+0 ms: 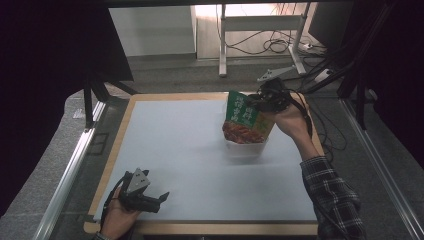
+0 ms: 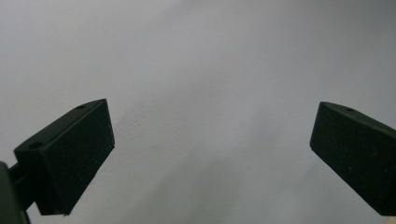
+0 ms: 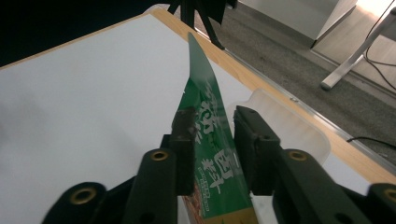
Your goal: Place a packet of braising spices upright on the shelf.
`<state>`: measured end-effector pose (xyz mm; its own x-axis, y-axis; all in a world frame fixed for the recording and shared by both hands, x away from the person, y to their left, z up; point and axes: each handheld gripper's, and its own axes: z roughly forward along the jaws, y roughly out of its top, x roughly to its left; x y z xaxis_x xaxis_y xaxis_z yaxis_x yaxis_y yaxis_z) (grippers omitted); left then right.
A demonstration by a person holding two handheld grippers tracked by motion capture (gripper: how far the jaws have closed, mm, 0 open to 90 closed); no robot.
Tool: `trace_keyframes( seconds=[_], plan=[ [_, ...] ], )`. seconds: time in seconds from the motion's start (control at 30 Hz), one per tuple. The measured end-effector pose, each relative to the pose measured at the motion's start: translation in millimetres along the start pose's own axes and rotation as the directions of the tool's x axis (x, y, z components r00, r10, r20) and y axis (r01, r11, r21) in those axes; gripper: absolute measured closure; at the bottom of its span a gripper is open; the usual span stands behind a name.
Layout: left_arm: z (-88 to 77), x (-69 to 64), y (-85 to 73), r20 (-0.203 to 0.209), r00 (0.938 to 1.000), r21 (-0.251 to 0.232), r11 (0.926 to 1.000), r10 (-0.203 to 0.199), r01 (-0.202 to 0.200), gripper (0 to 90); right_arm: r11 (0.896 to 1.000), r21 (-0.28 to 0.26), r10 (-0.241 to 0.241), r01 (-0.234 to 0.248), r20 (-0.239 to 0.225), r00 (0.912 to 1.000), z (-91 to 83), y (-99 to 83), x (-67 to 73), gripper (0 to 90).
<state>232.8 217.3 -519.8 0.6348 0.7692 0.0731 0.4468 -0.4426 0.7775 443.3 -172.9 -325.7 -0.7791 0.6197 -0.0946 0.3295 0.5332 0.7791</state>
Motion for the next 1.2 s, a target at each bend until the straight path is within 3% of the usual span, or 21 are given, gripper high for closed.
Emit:
trace_keyframes(
  seconds=[0.23, 0.5, 1.2],
  plan=[
    [0.1, -0.1, 0.1, 0.001, 1.0, 0.005, 1.0, 0.006, -0.006, 0.0, 1.0, -0.018, -0.014, 0.015, 0.021, 0.9997, -3.4, -1.7, 2.0, 53.6],
    [0.5, -0.2, 0.1, 0.002, 1.0, 0.006, 1.0, 0.006, -0.007, 0.0, 0.999, -0.047, 0.015, -0.013, 0.045, 0.9988, -14.1, -6.0, -3.5, 43.1],
    [1.6, -1.1, 0.2, 0.004, 1.0, 0.008, 1.0, 0.005, -0.005, 0.0, 0.995, -0.072, 0.074, -0.068, 0.088, 0.9934, -30.9, -28.2, -17.9, 29.1]
  ],
)
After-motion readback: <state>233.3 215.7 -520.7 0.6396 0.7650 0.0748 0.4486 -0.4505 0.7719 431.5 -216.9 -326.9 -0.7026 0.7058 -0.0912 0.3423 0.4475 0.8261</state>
